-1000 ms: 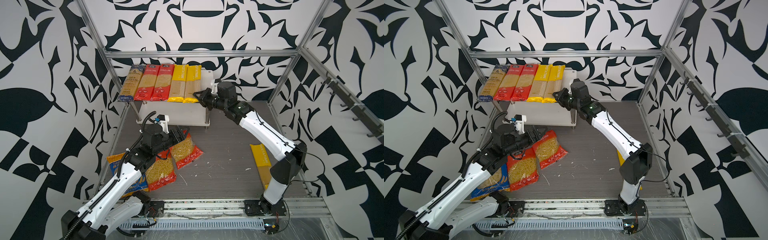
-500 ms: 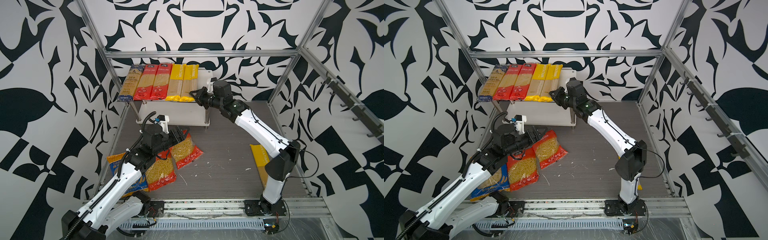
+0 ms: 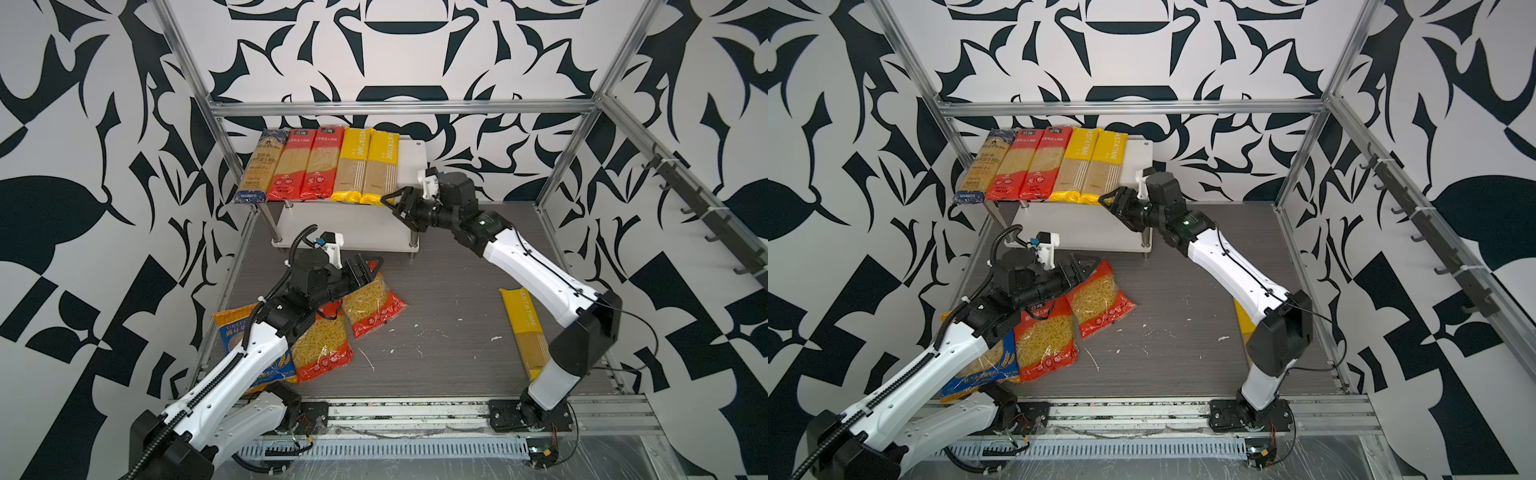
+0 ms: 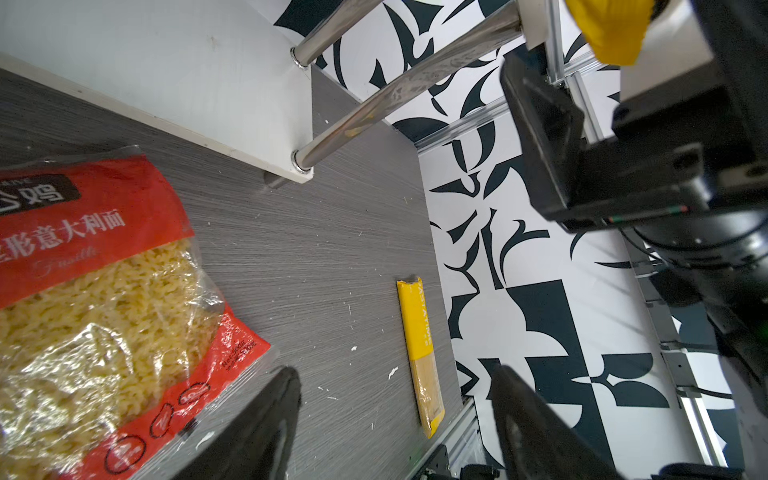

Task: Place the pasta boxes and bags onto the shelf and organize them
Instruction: 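Push the yellow pack beside the other yellow pack with the right gripper, then lower the right gripper to the last yellow pack on the table while left moves inward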

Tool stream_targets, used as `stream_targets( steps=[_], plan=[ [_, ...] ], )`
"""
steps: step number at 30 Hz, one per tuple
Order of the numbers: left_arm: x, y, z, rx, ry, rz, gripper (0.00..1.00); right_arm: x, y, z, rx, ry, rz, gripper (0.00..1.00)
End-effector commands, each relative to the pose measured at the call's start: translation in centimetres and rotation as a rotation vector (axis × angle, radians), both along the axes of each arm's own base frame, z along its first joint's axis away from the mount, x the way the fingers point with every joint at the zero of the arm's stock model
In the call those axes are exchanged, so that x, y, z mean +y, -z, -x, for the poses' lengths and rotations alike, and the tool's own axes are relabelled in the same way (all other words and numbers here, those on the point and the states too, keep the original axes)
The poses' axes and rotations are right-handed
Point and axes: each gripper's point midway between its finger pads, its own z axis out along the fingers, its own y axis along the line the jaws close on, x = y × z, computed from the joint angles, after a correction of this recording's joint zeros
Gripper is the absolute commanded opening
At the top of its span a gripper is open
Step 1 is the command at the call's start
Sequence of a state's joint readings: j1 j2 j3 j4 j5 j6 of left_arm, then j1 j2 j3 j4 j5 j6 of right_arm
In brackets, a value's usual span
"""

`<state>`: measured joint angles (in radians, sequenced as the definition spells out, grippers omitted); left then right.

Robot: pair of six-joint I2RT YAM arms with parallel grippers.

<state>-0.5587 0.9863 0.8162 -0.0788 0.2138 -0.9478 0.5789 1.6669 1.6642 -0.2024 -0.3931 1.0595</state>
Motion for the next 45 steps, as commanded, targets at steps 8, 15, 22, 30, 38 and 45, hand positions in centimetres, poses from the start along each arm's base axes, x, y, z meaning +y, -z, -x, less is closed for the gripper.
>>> stream_targets(
  steps=[8,15,22,30,38,45],
  plan=[
    [-7.1,1.7,1.5,-0.171,0.127,-0.112,0.78,-13.5,5.0,5.3,0.050,0.046,0.082,0.67],
    [-14.6,8.4,0.5,-0.162,0.211,-0.252,0.79,-30.1,19.4,7.5,0.321,0.383,0.583,0.67],
    [-20.4,12.1,1.7,-0.103,0.327,-0.267,0.78,-41.1,25.1,11.4,0.532,0.711,0.947,0.72],
    [-21.1,12.9,2.4,-0.066,0.352,-0.232,0.78,-43.5,31.6,13.5,0.721,0.760,0.842,0.76],
    [-21.0,13.0,2.5,-0.067,0.356,-0.236,0.78,-38.2,35.3,14.3,0.788,0.689,0.591,0.63],
    [-20.8,14.5,2.6,-0.027,0.353,-0.250,0.78,-31.7,35.7,11.0,0.756,0.724,0.468,0.59]
  ],
)
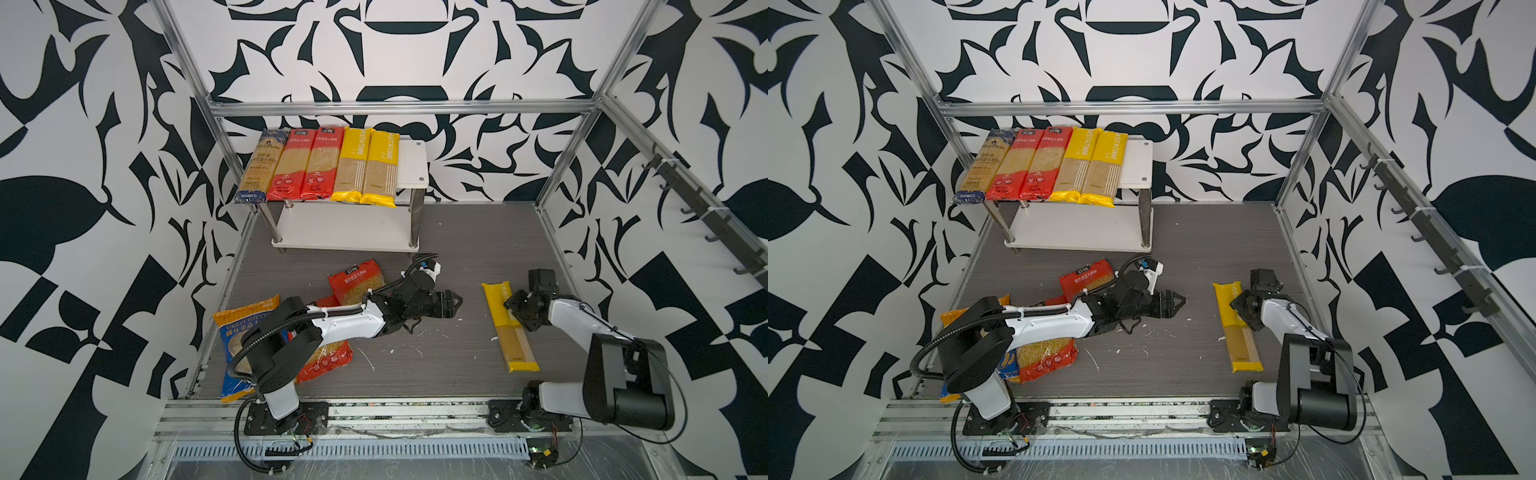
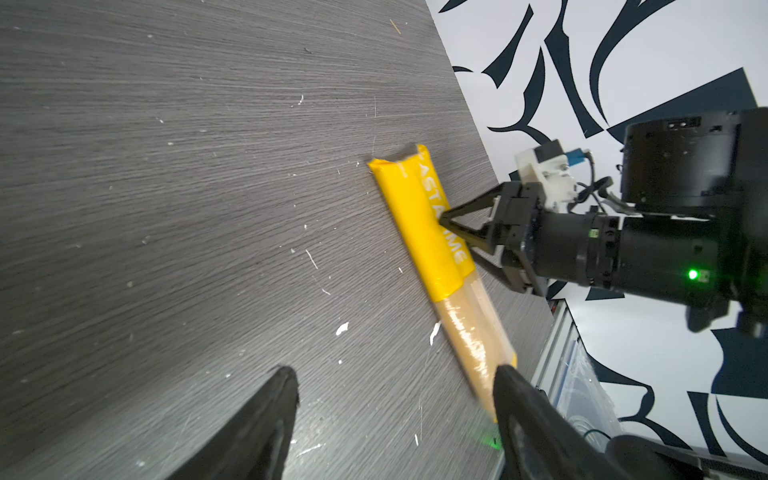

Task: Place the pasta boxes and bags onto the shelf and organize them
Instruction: 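Lower the right gripper to the last yellow pack on the table while left moves inward, then drag the yellow pack toward the left gripper and grasp its end with left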

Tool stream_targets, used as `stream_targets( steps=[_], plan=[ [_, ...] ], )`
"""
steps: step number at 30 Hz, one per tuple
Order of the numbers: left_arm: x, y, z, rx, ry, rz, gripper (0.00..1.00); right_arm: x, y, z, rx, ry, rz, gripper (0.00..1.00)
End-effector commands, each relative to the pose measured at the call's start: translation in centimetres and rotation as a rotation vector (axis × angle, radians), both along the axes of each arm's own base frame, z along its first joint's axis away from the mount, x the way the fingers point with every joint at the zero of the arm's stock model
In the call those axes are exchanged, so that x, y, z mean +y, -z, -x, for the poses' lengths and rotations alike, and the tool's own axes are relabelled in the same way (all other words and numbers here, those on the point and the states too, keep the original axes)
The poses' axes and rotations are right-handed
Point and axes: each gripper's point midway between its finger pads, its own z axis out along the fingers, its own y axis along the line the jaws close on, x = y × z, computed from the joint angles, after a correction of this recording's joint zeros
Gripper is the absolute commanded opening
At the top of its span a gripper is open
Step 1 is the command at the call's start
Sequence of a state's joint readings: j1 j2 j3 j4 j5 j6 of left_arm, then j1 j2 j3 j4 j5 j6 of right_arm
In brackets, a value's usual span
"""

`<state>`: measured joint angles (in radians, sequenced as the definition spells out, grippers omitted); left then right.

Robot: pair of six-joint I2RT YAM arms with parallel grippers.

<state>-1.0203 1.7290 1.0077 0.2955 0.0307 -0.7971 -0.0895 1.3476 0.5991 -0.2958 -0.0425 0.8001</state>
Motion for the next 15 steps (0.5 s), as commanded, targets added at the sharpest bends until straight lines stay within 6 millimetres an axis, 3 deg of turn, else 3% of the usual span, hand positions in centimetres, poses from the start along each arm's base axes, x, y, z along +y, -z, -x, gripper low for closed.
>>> stream_targets(
  steps=[1,5,8,11,15],
  plan=[
    [-0.1,1.1,-0.1,0.019,-0.007,-0.005,0.78,4.8,1.5,-1.0,0.007,0.091,-0.170,0.58],
    [0.6,2.0,-1.0,0.033,-0.039,-0.036,0.78,9.7,-0.1,-6.2,-0.064,0.006,-0.228,0.58],
    [1.2,3.3,-2.1,0.098,-0.064,-0.060,0.78,11.7,-1.9,-8.4,-0.089,-0.099,-0.281,0.60],
    [1.4,4.5,-2.7,0.170,-0.065,-0.075,0.78,10.8,-3.1,-7.9,-0.080,-0.211,-0.227,0.63],
    [0.8,6.2,-2.1,0.256,-0.049,-0.102,0.77,10.0,-2.3,-4.5,-0.004,-0.386,-0.194,0.65]
  ],
)
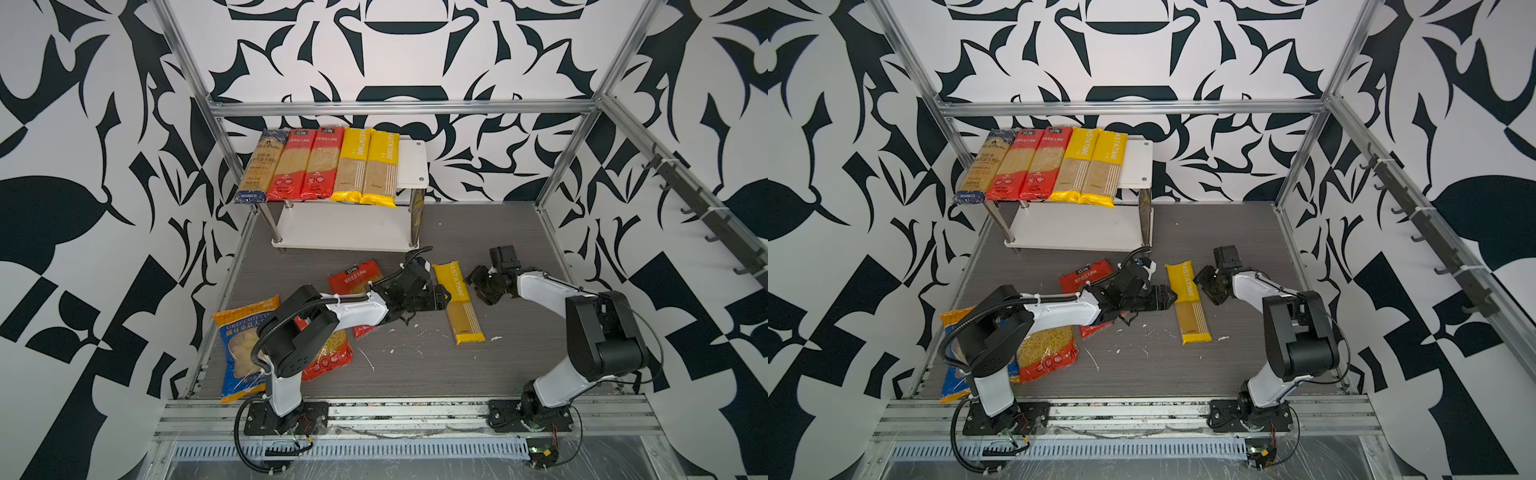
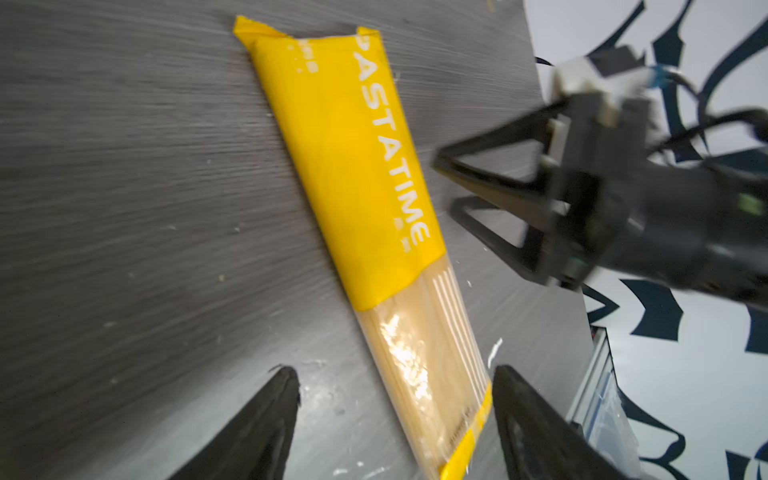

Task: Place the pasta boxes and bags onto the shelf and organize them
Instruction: 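Drag the yellow pack toward the left gripper and grasp its end with left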

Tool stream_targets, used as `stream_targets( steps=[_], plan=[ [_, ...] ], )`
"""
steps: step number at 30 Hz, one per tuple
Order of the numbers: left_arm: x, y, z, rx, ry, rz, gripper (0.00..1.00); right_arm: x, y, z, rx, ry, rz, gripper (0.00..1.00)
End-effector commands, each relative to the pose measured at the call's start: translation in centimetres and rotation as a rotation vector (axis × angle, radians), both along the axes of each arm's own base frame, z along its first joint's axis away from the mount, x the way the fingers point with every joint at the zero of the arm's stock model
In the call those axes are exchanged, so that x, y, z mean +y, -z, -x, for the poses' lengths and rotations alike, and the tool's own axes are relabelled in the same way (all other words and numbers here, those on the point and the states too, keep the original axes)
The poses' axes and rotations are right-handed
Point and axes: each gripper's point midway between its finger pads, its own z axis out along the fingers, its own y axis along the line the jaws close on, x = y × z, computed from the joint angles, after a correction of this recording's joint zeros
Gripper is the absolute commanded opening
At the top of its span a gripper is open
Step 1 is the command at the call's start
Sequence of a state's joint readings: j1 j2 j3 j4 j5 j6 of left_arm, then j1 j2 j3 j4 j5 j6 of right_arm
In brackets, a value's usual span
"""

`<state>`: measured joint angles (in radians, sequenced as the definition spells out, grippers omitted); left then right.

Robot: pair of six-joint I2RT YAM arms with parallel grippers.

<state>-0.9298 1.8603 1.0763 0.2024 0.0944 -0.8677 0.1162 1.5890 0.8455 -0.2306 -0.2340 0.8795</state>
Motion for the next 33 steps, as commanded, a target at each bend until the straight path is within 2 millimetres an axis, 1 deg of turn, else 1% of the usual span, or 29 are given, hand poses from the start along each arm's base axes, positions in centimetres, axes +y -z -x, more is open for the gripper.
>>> stream_targets(
  steps=[1,3,5,9,11,12,14,17,20,21,23,25,26,29,33],
  plan=[
    [-0.8,1.7,1.3,0.114,0.021,-0.016,0.76,0.2,0.1,3.5,0.044,-0.213,0.028,0.66],
    [-1.1,2.7,1.7,0.152,0.014,-0.010,0.75,0.4,1.0,5.1,0.064,-0.261,0.019,0.66],
    [-1.4,3.6,1.9,0.184,0.010,0.003,0.74,0.7,1.8,6.2,0.081,-0.270,-0.002,0.65],
    [-1.5,4.5,2.0,0.200,0.005,0.003,0.74,1.9,2.3,7.2,0.075,-0.284,-0.014,0.63],
    [-1.6,5.1,2.0,0.209,0.009,-0.001,0.70,2.7,2.4,7.4,0.069,-0.292,-0.044,0.63],
    [-1.6,5.4,2.0,0.216,0.012,-0.004,0.68,3.2,2.4,7.4,0.063,-0.298,-0.070,0.61],
    [-1.5,5.8,2.1,0.226,0.010,-0.010,0.65,4.9,1.8,7.8,0.050,-0.315,-0.147,0.60],
    [-0.5,5.3,1.7,0.199,-0.006,-0.039,0.63,6.8,1.0,9.3,0.039,-0.340,-0.207,0.59],
    [0.7,4.7,1.5,0.164,-0.008,-0.093,0.63,7.9,-0.3,10.6,0.018,-0.373,-0.271,0.59],
    [1.0,4.6,1.5,0.159,-0.006,-0.105,0.63,7.8,-0.7,10.6,0.012,-0.376,-0.270,0.60],
    [1.4,4.5,1.8,0.157,0.003,-0.116,0.64,6.2,-1.3,10.3,-0.002,-0.372,-0.202,0.63],
    [1.7,4.8,2.0,0.156,0.010,-0.134,0.64,4.3,-1.3,9.3,-0.016,-0.336,-0.146,0.65],
    [2.0,5.1,2.0,0.154,0.009,-0.147,0.64,3.7,-1.3,8.6,-0.026,-0.323,-0.133,0.65],
    [2.1,5.5,1.6,0.161,0.009,-0.152,0.63,3.3,-0.7,6.2,-0.046,-0.316,-0.113,0.67],
    [1.3,5.7,1.2,0.176,0.020,-0.135,0.61,3.5,0.5,3.9,-0.029,-0.313,-0.100,0.66]
  ],
)
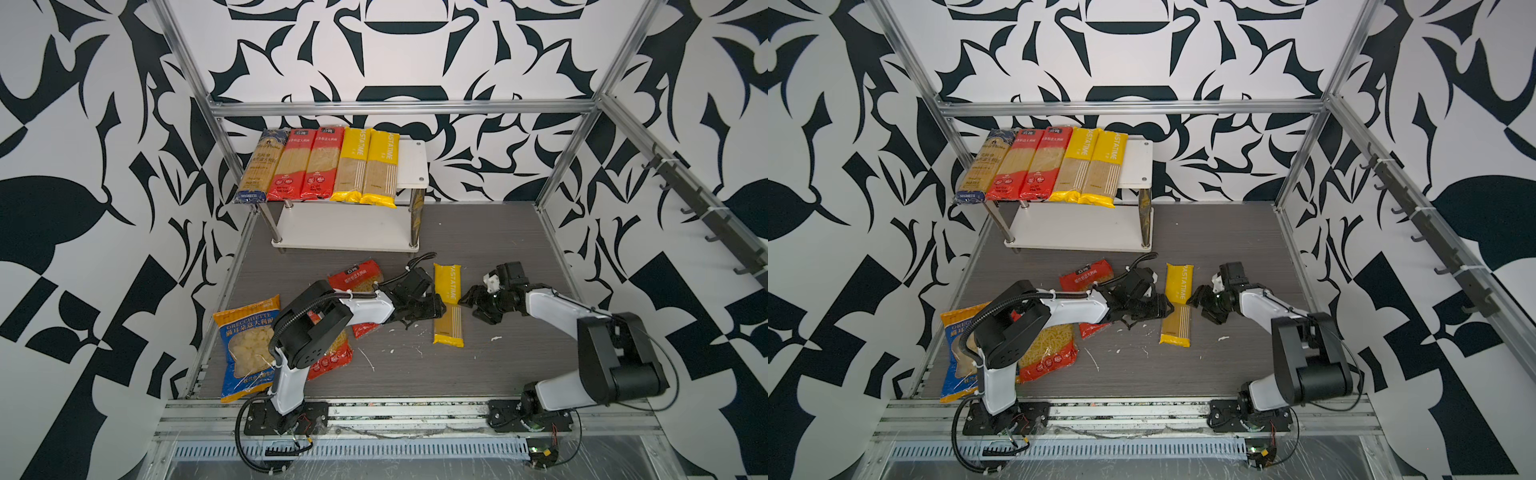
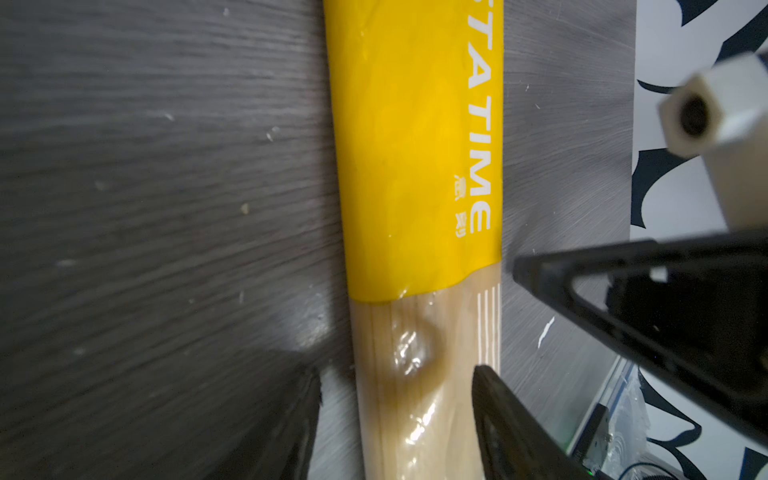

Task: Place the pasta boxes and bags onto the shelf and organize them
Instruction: 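Drag the yellow pack toward the left gripper and grasp its end with left, then lift the yellow pack upright with both grippers holding its two ends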

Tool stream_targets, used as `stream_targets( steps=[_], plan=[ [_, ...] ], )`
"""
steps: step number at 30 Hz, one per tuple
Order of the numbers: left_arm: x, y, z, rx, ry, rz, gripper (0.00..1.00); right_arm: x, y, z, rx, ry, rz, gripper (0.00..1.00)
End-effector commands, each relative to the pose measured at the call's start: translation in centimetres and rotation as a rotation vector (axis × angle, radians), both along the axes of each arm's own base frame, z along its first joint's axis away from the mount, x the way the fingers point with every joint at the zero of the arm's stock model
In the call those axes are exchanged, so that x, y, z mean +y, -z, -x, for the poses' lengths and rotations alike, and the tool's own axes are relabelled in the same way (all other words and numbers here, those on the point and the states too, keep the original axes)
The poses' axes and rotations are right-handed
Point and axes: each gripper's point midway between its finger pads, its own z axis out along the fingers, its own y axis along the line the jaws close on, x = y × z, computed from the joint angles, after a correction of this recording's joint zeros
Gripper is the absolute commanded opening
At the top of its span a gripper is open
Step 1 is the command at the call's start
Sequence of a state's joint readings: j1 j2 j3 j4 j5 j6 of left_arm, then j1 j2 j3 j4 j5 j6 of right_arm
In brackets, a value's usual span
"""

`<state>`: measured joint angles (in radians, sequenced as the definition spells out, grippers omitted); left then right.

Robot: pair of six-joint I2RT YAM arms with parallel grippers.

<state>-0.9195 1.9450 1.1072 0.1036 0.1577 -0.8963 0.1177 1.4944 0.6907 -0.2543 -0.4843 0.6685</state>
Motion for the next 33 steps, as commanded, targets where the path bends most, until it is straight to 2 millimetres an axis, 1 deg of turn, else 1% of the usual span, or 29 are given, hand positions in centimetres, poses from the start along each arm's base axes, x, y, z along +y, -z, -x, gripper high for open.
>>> stream_targets(
  steps=[1,2,5,8,11,13,14,15,17,19,21,24,29,31,33],
  plan=[
    [0.5,1.4,-0.1,0.031,0.006,-0.043,0.60,0.2,-0.3,-2.9,-0.064,-0.021,0.030,0.65],
    [0.4,1.5,-0.2,0.033,0.005,-0.039,0.59,0.4,-0.1,-3.3,-0.063,-0.025,0.039,0.65],
    [0.3,2.5,-0.3,0.056,0.000,-0.036,0.51,1.6,0.7,-4.2,-0.058,-0.055,0.061,0.62],
    [0.4,3.3,-0.6,0.074,-0.004,-0.025,0.41,3.0,1.8,-4.8,-0.051,-0.089,0.049,0.54],
    [0.6,3.6,-1.1,0.074,-0.006,-0.019,0.33,4.3,2.6,-5.1,-0.059,-0.110,-0.010,0.37],
    [1.0,3.5,-1.4,0.080,-0.007,-0.014,0.28,5.1,2.1,-5.2,-0.100,-0.114,-0.070,0.25],
    [1.1,3.3,-1.6,0.080,-0.007,-0.009,0.27,5.4,1.7,-5.3,-0.129,-0.121,-0.089,0.21],
    [1.3,3.1,-1.7,0.080,-0.008,-0.003,0.26,5.7,1.0,-5.4,-0.162,-0.132,-0.115,0.16],
    [1.4,2.0,-1.9,0.069,-0.002,0.021,0.26,6.1,-0.6,-5.9,-0.233,-0.147,-0.148,0.08],
    [1.3,0.3,-1.8,0.053,0.014,0.052,0.27,6.5,-2.6,-6.5,-0.330,-0.170,-0.162,0.00],
    [1.1,-1.8,-1.6,0.029,0.035,0.092,0.29,6.6,-4.8,-6.8,-0.430,-0.188,-0.170,0.00],
    [1.1,-4.6,-1.1,-0.018,0.061,0.144,0.34,6.6,-7.7,-6.8,-0.589,-0.211,-0.178,0.00],
    [2.3,-8.6,-0.2,-0.129,0.110,0.203,0.44,6.5,-12.3,-6.0,-0.809,-0.239,-0.192,0.00],
    [3.0,-10.4,-0.1,-0.175,0.125,0.262,0.49,6.6,-14.8,-5.4,-0.906,-0.253,-0.211,0.00],
    [4.0,-11.8,-0.2,-0.220,0.122,0.320,0.54,6.7,-16.8,-4.8,-0.968,-0.264,-0.232,0.00]
  ],
)
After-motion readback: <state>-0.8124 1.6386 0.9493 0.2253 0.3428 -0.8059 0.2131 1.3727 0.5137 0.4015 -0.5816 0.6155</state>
